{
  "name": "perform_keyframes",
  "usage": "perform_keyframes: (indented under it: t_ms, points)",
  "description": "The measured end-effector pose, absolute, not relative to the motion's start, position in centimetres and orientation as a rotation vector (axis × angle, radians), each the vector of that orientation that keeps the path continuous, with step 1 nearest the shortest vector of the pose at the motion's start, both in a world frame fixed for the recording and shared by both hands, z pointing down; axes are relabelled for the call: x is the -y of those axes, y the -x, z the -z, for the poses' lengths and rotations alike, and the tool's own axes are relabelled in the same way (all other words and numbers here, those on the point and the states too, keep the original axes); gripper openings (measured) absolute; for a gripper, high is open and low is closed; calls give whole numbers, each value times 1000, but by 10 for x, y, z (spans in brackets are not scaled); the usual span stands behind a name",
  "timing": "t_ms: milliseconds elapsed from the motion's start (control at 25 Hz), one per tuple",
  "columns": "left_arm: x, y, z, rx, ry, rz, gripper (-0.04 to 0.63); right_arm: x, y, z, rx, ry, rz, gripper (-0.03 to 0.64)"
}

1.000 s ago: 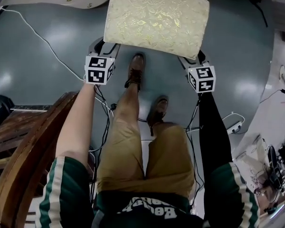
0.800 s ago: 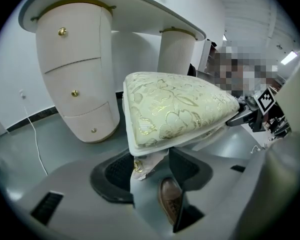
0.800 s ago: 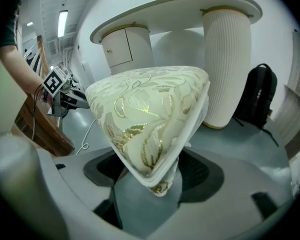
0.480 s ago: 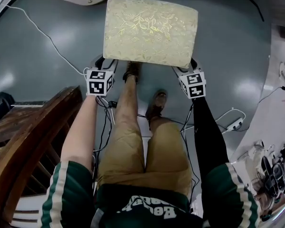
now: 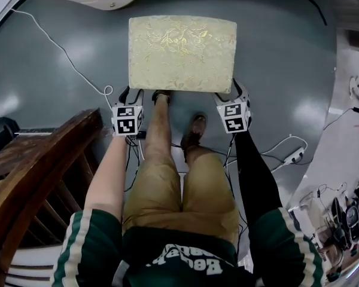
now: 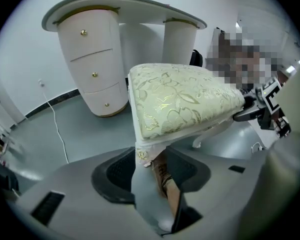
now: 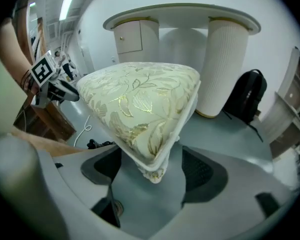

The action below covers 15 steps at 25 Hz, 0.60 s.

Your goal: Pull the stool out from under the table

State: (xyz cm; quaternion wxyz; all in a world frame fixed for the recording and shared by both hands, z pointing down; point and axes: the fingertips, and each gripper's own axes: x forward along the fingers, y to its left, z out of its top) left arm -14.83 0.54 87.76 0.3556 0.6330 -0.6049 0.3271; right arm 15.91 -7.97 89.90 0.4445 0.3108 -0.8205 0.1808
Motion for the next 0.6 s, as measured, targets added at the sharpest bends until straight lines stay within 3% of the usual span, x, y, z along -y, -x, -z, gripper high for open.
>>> perform_keyframes:
  t_ms: [280, 600]
  points:
    - [-19, 132, -802, 1636, -1670, -795, 204, 53, -169, -834, 2094, -834, -515, 382]
    - [-15, 75, -594, 1704, -1973, -713, 204, 50, -207, -664, 2223, -1042, -496, 340]
